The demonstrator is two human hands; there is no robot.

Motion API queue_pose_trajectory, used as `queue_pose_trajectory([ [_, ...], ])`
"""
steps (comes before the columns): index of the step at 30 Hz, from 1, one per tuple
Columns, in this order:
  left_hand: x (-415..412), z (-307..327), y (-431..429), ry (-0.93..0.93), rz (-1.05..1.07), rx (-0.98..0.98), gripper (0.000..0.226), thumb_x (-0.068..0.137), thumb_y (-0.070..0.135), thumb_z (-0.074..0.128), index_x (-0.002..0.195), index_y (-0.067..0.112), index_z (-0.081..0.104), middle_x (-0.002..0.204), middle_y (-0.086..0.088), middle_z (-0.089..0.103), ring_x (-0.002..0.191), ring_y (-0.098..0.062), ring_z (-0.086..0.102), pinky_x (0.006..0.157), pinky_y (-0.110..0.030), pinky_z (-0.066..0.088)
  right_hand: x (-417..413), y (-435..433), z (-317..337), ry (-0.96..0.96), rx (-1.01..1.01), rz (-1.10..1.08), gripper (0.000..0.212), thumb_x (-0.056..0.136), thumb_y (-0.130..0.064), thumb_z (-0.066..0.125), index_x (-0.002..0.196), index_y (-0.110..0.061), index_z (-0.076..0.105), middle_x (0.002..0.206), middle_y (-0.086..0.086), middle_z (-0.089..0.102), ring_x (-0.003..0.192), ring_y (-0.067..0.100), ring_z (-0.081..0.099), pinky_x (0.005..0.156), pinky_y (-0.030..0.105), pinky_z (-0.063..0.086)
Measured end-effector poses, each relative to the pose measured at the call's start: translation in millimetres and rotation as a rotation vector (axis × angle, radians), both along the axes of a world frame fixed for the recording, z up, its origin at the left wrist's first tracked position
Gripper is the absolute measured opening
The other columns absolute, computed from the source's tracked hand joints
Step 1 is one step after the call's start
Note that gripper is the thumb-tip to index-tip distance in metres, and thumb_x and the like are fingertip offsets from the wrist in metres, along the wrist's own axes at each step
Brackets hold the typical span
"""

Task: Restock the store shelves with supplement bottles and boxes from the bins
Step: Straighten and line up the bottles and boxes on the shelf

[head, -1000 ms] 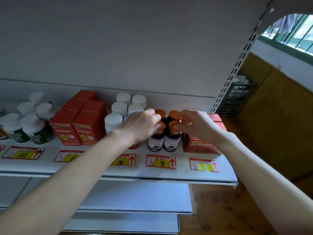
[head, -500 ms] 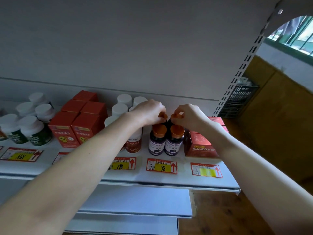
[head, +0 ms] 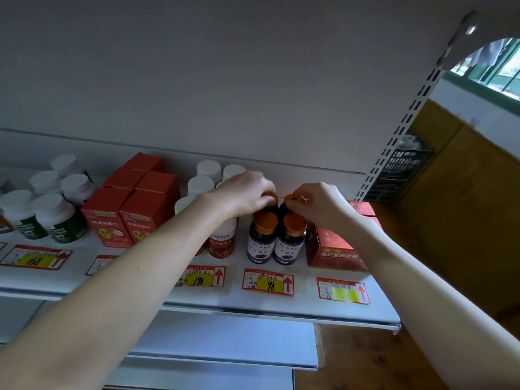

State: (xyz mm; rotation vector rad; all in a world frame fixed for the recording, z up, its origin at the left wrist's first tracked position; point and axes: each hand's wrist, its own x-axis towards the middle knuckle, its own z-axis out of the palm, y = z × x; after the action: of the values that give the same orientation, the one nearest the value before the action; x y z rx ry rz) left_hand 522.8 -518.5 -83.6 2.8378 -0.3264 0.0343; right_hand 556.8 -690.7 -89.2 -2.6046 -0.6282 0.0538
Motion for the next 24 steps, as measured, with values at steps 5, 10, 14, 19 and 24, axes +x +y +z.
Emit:
queue_pose_trajectory([
  [5, -5, 4, 23, -0.207, 0.100, -0.092, 0.031, 0.096, 0.024, 0.046, 0.113, 0.003, 0.062, 0.109, -0.016, 0.060, 0.100, -0.030, 0.057, 0.081, -0.034, 0.044, -20, -6, 4, -0.264, 0.065, 0.208, 0.017, 0.084, -0.025, 0.065, 0.094, -0.013, 0.071, 0.095, 0.002, 0.068, 0.085, 0.017, 0.057, 0.076, 0.029, 0.047],
  [10, -11, 16, 57, -0.264, 0.167, -0.069, 0.038, 0.091, 0.030, 0.042, 0.103, 0.002, 0.065, 0.104, -0.019, 0.062, 0.098, -0.033, 0.056, 0.081, -0.037, 0.044, -46, 21, 15, -0.245, 0.122, 0.413, 0.017, 0.080, -0.021, 0.069, 0.092, -0.009, 0.070, 0.088, 0.005, 0.068, 0.080, 0.012, 0.055, 0.073, 0.018, 0.040],
  [14, -30, 23, 88, -0.258, 0.162, -0.045, 0.031, 0.093, 0.023, 0.048, 0.108, 0.002, 0.064, 0.106, -0.020, 0.062, 0.101, -0.033, 0.057, 0.083, -0.036, 0.043, -56, 50, 17, -0.208, 0.045, 0.427, 0.022, 0.082, -0.026, 0.068, 0.099, -0.012, 0.068, 0.096, 0.003, 0.066, 0.088, 0.019, 0.060, 0.080, 0.028, 0.046],
  [19, -61, 22, 114, -0.146, 0.051, 0.028, 0.043, 0.086, 0.043, 0.057, 0.113, 0.011, 0.062, 0.102, -0.007, 0.059, 0.098, -0.023, 0.056, 0.079, -0.030, 0.042, -63, 80, 17, -0.133, -0.075, 0.290, 0.045, 0.082, -0.036, 0.066, 0.120, -0.015, 0.057, 0.110, 0.006, 0.059, 0.097, 0.022, 0.057, 0.085, 0.032, 0.047],
  [24, -67, 7, 117, -0.063, -0.096, 0.114, 0.046, 0.079, 0.051, 0.063, 0.103, 0.012, 0.060, 0.093, -0.001, 0.049, 0.095, -0.023, 0.053, 0.072, -0.029, 0.040, -72, 101, 15, -0.046, -0.156, 0.175, 0.055, 0.079, -0.041, 0.068, 0.125, -0.017, 0.051, 0.115, 0.007, 0.059, 0.091, 0.018, 0.055, 0.076, 0.028, 0.045],
])
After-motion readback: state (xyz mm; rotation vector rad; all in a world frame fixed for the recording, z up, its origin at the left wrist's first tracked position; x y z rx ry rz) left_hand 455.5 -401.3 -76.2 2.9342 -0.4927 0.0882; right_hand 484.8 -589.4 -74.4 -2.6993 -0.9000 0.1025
